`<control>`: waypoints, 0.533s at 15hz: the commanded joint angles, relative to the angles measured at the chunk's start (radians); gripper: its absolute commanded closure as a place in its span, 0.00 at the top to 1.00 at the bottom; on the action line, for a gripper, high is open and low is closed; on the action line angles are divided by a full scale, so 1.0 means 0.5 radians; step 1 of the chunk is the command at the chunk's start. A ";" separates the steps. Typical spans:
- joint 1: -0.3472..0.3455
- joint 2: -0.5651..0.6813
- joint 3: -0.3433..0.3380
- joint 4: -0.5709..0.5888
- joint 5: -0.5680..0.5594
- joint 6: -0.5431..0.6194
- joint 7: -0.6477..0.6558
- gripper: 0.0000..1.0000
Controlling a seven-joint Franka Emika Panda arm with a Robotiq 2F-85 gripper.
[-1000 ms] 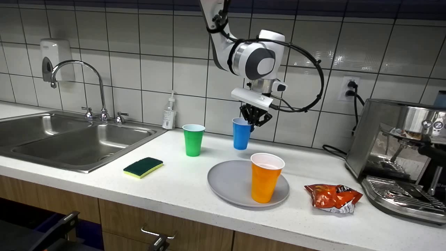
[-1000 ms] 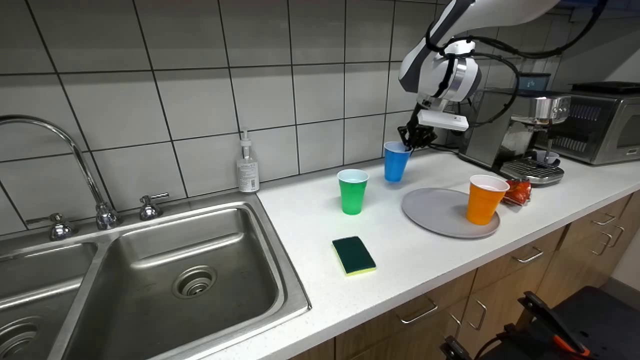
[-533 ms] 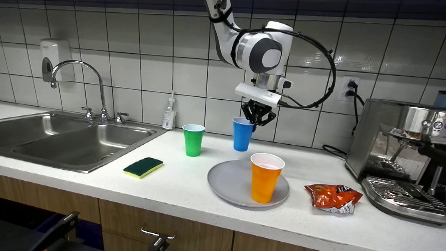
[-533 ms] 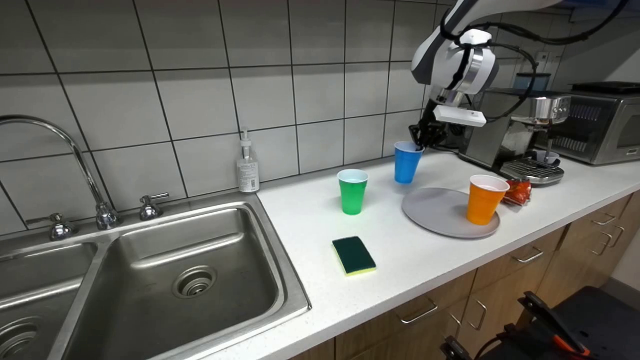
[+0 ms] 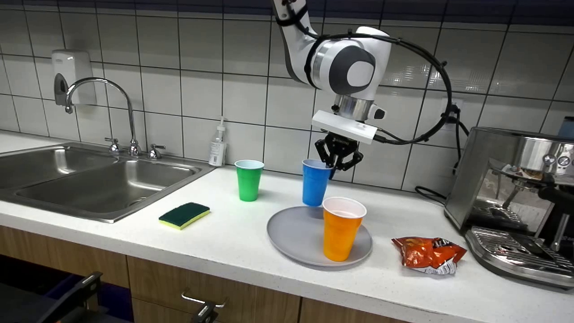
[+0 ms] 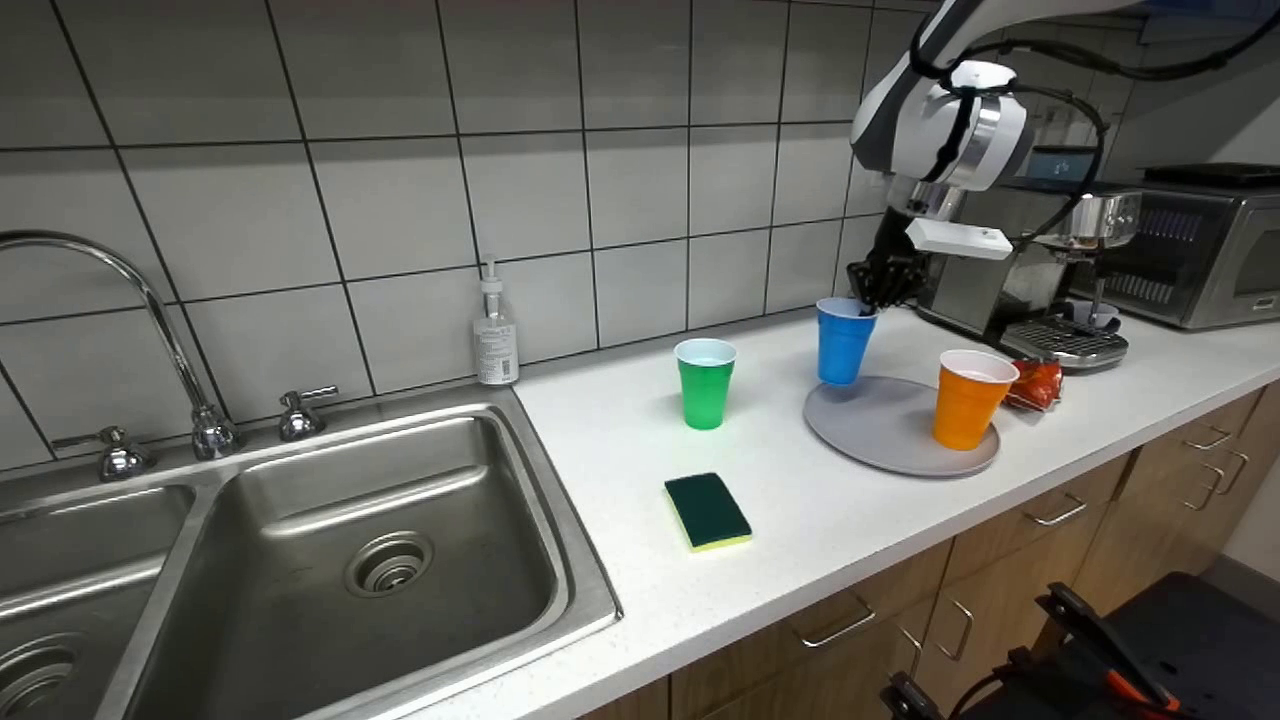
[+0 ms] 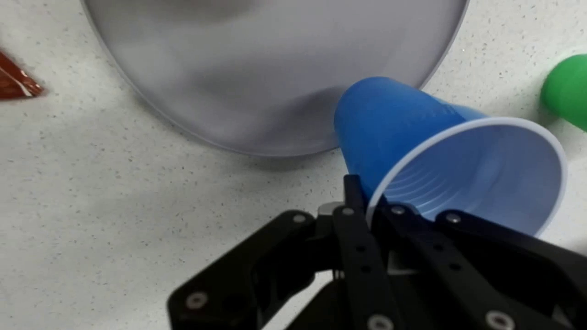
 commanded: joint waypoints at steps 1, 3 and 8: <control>-0.004 -0.047 -0.032 -0.069 0.006 0.023 -0.069 0.01; -0.002 -0.047 -0.048 -0.076 -0.003 0.021 -0.068 0.01; 0.015 -0.035 -0.086 -0.095 -0.041 0.031 -0.047 0.01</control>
